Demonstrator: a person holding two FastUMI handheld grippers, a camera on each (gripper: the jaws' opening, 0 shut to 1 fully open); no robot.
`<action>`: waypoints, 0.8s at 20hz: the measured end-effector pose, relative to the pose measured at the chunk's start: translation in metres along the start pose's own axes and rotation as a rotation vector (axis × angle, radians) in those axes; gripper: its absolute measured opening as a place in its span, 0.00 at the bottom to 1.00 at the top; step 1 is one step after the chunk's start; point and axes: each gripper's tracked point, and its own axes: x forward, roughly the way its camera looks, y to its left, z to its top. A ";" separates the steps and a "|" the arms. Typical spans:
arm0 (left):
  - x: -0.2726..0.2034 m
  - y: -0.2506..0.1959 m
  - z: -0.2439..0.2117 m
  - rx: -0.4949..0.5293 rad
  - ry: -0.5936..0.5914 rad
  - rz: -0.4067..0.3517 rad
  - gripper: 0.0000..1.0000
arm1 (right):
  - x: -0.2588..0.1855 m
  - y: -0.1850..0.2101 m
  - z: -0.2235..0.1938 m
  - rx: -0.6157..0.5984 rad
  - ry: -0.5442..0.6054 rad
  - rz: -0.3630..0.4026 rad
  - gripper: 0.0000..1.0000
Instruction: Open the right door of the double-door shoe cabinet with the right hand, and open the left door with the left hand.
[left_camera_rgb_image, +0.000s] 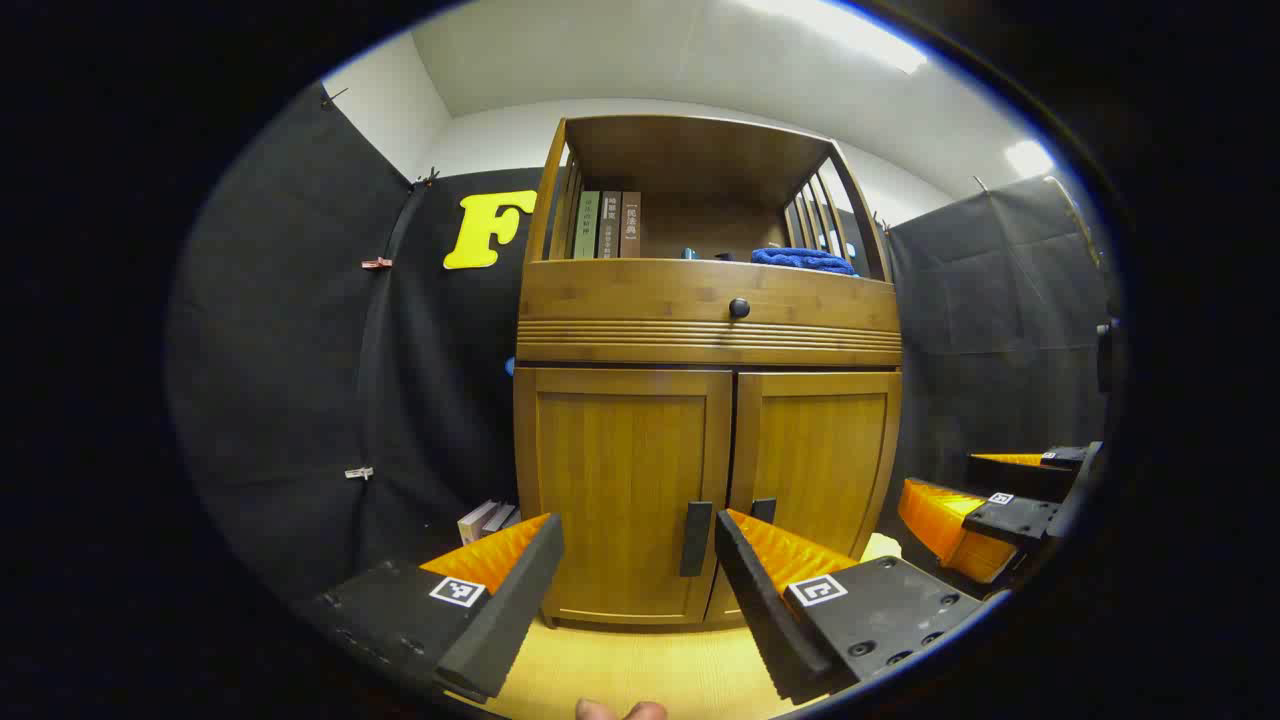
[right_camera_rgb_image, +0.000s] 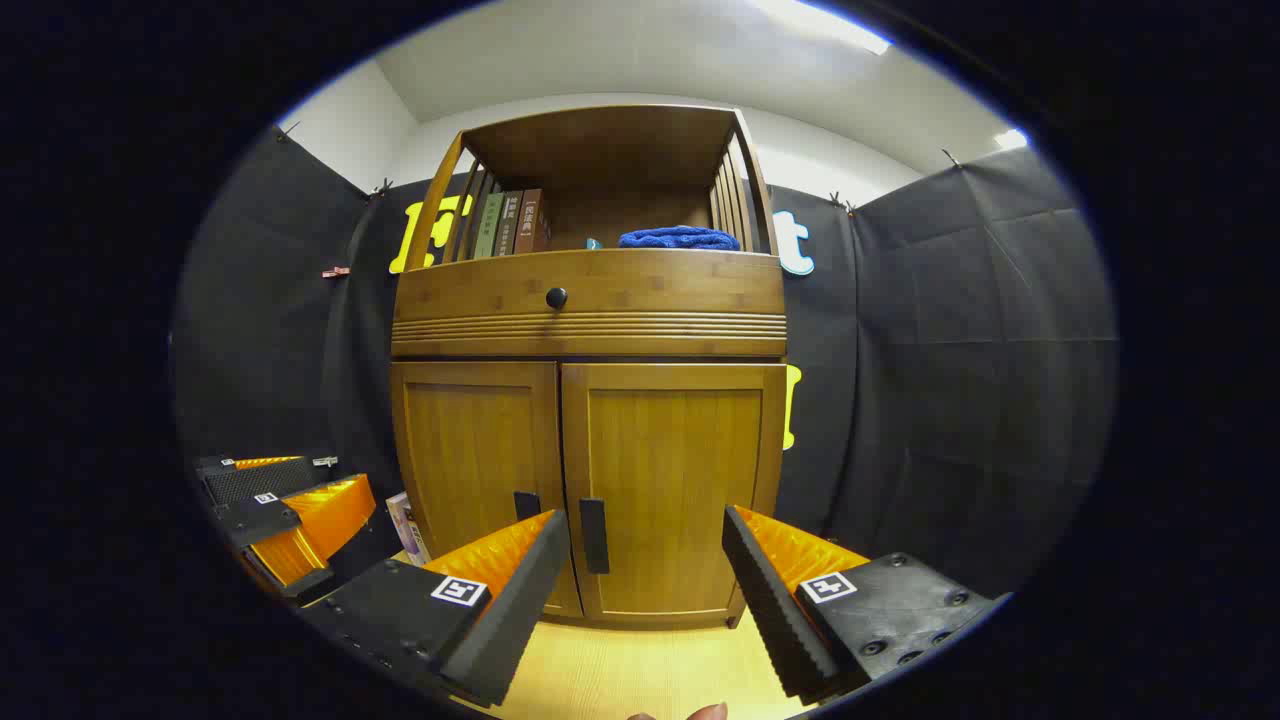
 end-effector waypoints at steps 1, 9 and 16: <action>0.000 0.001 -0.001 -0.001 0.003 0.000 0.94 | -0.001 0.001 -0.001 -0.001 0.003 -0.001 0.97; 0.000 0.003 0.000 -0.004 0.002 -0.007 0.94 | -0.002 0.003 -0.001 -0.023 0.002 -0.007 0.98; 0.002 0.007 0.000 -0.002 0.002 -0.004 0.94 | -0.002 0.006 0.001 -0.029 -0.007 -0.005 0.97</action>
